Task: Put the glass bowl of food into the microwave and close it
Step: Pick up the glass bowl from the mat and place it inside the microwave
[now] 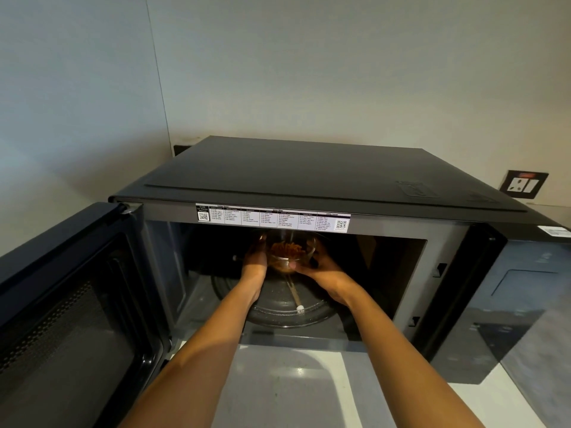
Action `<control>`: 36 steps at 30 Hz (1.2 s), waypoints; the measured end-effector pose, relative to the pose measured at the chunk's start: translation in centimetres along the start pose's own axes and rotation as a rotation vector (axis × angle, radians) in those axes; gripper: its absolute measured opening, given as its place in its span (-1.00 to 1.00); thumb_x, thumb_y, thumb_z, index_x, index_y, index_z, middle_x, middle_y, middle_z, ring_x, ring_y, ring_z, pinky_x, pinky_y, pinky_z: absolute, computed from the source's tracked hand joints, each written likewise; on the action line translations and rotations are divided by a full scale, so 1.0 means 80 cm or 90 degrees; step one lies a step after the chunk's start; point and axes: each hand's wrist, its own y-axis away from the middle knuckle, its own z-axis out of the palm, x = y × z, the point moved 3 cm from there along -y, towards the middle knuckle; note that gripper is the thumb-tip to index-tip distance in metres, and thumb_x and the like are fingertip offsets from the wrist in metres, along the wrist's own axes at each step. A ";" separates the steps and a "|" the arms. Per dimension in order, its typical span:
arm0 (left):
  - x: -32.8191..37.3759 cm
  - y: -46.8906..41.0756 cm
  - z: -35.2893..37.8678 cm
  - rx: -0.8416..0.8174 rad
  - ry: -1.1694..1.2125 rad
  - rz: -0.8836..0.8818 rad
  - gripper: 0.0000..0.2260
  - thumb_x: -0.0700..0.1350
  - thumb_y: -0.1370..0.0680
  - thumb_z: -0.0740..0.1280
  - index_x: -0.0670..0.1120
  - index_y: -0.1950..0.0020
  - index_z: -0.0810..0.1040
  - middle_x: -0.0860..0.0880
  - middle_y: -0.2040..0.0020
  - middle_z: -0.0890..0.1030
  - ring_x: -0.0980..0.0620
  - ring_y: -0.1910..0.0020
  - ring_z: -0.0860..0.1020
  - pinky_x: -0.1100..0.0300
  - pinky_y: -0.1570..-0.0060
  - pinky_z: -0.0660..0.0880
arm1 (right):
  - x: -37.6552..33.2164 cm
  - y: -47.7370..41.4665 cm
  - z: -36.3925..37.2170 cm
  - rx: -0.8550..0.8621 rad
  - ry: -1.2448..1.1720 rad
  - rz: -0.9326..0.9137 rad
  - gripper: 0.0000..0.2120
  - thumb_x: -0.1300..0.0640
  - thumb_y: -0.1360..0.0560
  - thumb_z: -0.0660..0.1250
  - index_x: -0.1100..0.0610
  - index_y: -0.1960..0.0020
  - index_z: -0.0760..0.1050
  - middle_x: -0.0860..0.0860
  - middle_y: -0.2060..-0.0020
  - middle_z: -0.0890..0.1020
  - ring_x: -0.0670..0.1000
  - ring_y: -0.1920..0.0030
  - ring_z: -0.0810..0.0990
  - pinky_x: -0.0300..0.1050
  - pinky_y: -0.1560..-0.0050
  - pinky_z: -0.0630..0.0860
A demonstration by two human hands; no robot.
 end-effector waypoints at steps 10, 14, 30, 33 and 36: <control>0.001 0.005 -0.003 -0.009 -0.014 0.010 -0.57 0.09 -0.63 0.11 -0.09 -0.43 0.38 -0.17 -0.40 0.46 -0.15 -0.38 0.43 -0.09 -0.41 0.33 | 0.001 0.003 0.002 0.004 0.002 0.009 -0.35 0.13 -0.37 0.46 0.01 -0.37 0.24 -0.05 -0.12 0.45 -0.07 -0.14 0.41 -0.16 -0.19 0.30; 0.001 0.005 -0.004 0.000 -0.004 0.005 -0.58 0.07 -0.64 0.10 -0.11 -0.41 0.41 -0.19 -0.38 0.48 -0.16 -0.36 0.44 -0.09 -0.39 0.36 | -0.001 0.005 0.001 0.005 -0.003 0.005 -0.34 0.17 -0.37 0.46 0.01 -0.38 0.22 -0.06 -0.12 0.45 -0.07 -0.15 0.40 -0.16 -0.19 0.31; 0.008 0.007 -0.010 0.014 0.032 0.018 -0.66 -0.07 -0.62 0.21 -0.23 -0.31 0.49 -0.28 -0.28 0.55 -0.19 -0.24 0.53 -0.11 -0.35 0.39 | -0.006 0.007 -0.003 -0.002 0.014 0.025 -0.37 0.20 -0.41 0.42 0.03 -0.39 0.22 0.11 -0.34 0.41 0.09 -0.34 0.35 -0.11 -0.23 0.27; 0.007 0.006 -0.009 0.012 0.035 0.015 -0.67 -0.08 -0.63 0.18 -0.23 -0.31 0.49 -0.27 -0.29 0.55 -0.19 -0.22 0.53 -0.05 -0.30 0.40 | -0.007 0.007 -0.003 -0.002 0.015 0.025 -0.37 0.20 -0.42 0.41 0.03 -0.39 0.20 0.11 -0.34 0.41 0.08 -0.33 0.35 -0.12 -0.23 0.28; 0.008 0.007 -0.010 0.013 0.033 0.021 -0.67 -0.08 -0.63 0.18 -0.23 -0.31 0.49 -0.25 -0.27 0.55 -0.14 -0.17 0.54 0.01 -0.22 0.43 | -0.005 0.006 -0.003 -0.005 0.012 0.031 -0.37 0.19 -0.42 0.41 0.02 -0.40 0.19 0.11 -0.35 0.40 0.09 -0.34 0.34 -0.09 -0.25 0.28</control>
